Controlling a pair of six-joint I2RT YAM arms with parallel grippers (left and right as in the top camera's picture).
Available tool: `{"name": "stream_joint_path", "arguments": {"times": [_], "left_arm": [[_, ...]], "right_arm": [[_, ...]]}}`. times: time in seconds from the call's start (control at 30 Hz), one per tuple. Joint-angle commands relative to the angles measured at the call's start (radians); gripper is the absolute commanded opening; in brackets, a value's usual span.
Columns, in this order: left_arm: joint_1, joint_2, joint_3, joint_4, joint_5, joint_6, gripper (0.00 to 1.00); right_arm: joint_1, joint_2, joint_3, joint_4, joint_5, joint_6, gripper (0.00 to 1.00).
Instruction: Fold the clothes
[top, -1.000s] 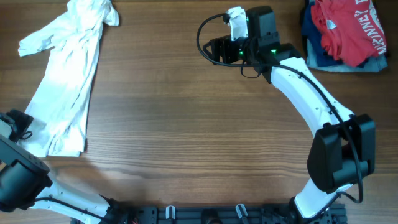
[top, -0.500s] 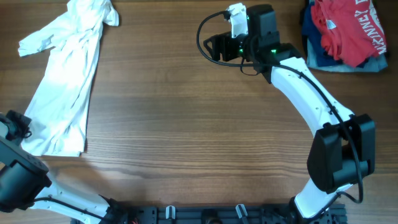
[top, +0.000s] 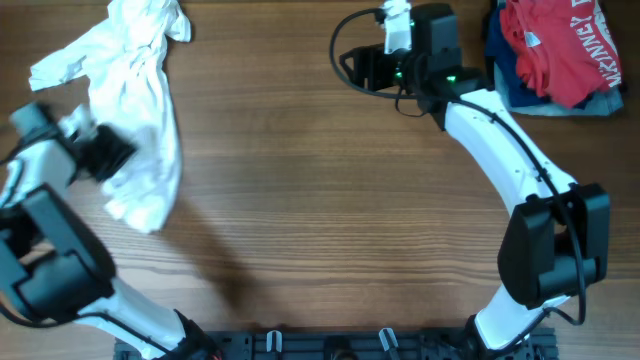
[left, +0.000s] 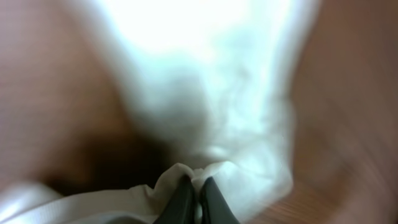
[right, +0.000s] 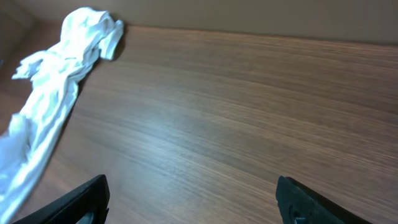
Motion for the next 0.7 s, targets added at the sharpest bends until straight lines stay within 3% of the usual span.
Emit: {"name": "stream_joint_path", "arguments": {"times": [0.0, 0.33, 0.67], "left_arm": [[-0.208, -0.14, -0.004, 0.07, 0.08, -0.018, 0.04], [-0.64, -0.251, -0.003, 0.528, 0.038, -0.198, 0.04], [-0.805, -0.25, -0.003, 0.823, -0.184, -0.296, 0.04]], "right_arm": [[-0.047, -0.008, 0.031, 0.006, -0.059, 0.022, 0.86], [-0.159, -0.033, 0.031, -0.024, -0.185, 0.017, 0.86], [-0.205, -0.096, 0.031, -0.118, -0.344, -0.111, 0.86]]}}
